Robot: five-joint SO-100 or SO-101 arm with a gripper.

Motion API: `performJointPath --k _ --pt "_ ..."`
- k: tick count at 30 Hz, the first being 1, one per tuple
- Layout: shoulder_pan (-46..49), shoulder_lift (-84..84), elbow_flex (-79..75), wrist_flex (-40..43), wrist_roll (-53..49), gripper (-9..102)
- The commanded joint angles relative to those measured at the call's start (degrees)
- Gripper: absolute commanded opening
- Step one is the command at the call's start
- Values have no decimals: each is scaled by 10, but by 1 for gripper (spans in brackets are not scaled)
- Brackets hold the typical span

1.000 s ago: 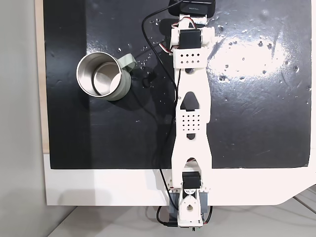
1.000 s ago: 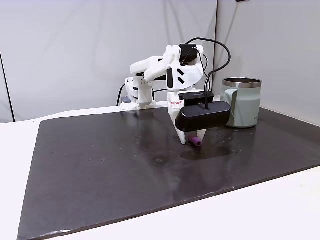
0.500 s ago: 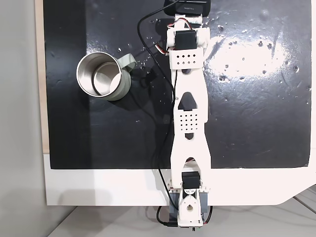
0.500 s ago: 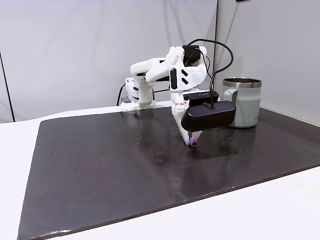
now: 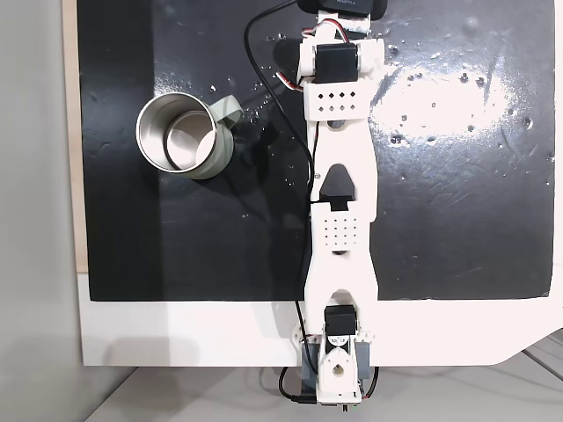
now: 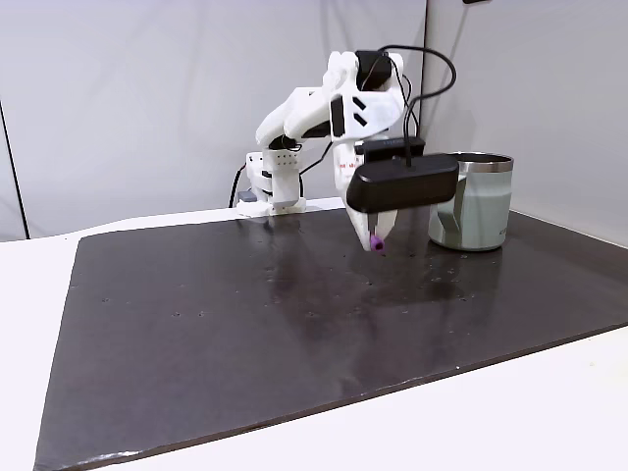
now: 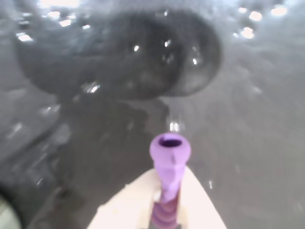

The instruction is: Grasp a pengrip and put it in the cup.

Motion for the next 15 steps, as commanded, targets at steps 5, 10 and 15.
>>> performJointPath --k 5,10,15 --pt "-29 287 168 12 54 0" --pt "-88 377 214 11 159 0" --pt "-156 381 207 10 309 0"
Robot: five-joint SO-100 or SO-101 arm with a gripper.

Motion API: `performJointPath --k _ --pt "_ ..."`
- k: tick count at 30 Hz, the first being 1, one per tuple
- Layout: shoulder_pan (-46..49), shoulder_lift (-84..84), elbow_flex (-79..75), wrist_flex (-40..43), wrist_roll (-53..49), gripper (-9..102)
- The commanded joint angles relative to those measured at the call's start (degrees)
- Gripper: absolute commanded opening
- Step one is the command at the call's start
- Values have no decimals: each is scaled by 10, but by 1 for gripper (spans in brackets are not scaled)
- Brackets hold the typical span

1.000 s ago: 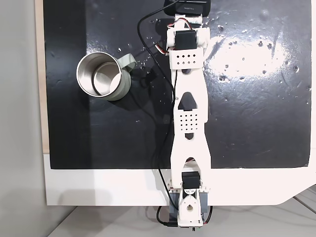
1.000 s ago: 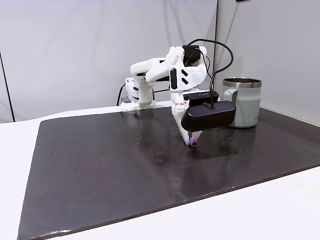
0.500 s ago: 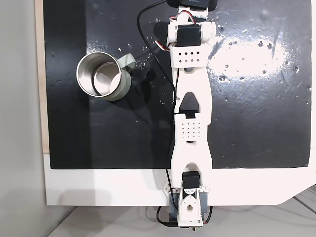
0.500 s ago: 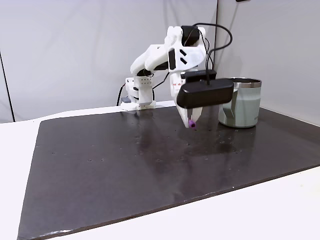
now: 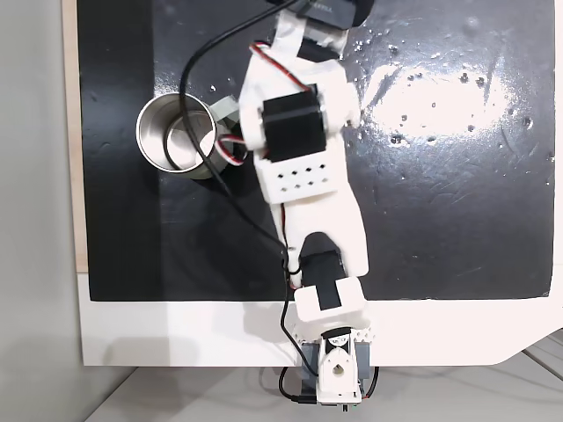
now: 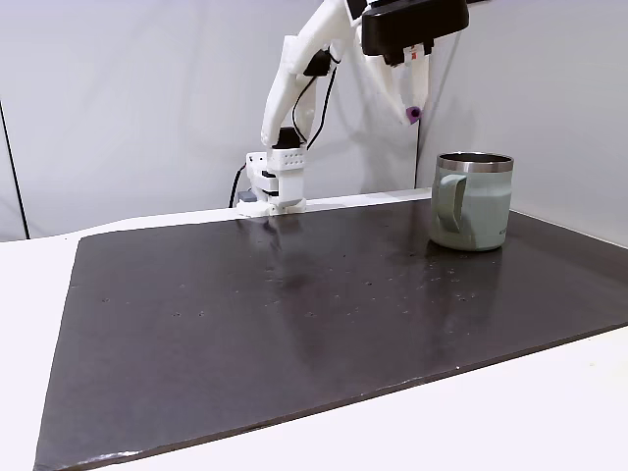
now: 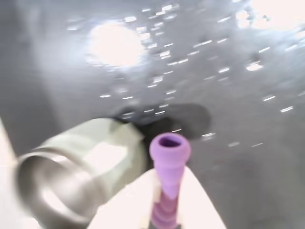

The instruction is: Grasp a pengrip and put it in the cup.

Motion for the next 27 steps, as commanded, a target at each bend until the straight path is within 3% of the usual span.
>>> performJointPath --k 1,6,14,27 --pt "-43 26 -14 10 112 0" --pt "-92 -36 -70 10 245 0" --pt "-185 -88 -119 10 354 0" --pt "-252 -113 -141 11 379 3"
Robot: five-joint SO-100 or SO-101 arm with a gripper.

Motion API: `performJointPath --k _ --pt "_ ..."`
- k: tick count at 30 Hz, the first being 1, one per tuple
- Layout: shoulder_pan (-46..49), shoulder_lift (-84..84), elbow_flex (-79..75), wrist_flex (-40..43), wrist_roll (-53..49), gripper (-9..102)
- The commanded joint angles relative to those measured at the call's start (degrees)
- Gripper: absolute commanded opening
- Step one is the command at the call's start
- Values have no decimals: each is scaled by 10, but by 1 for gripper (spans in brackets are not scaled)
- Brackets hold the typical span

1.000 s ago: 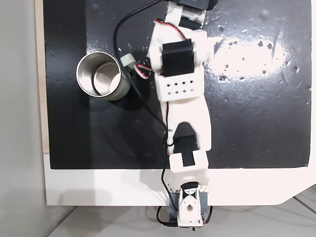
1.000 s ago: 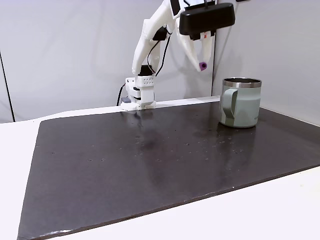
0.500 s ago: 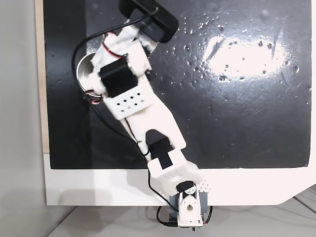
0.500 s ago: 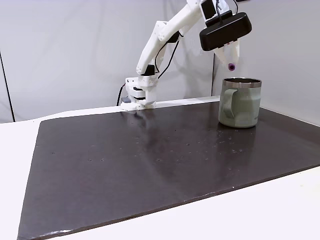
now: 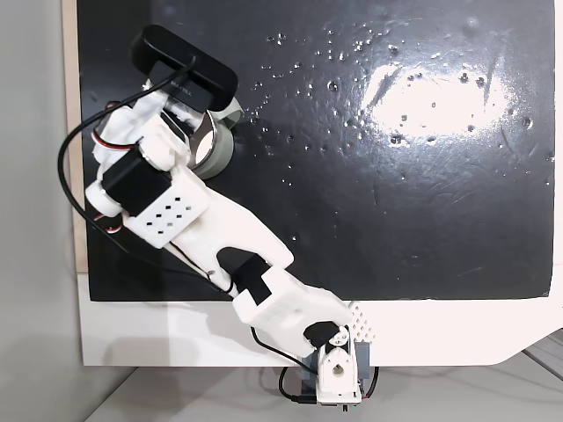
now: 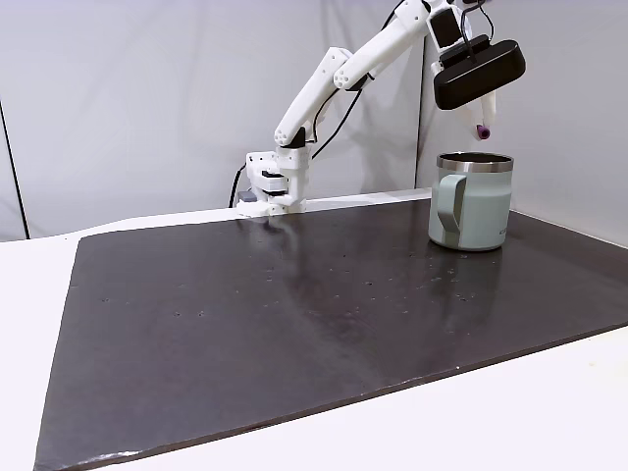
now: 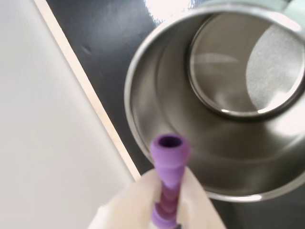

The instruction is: Grasp a pengrip and put it in the cup.

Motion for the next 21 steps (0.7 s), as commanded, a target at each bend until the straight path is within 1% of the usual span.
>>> performJointPath --k 1,4,6,10,21 --pt "-3 10 -24 11 7 8" --pt "0 23 -11 11 5 24" --pt "2 28 -11 11 5 28" --pt "3 34 -6 11 5 29" --pt "3 47 16 11 5 29"
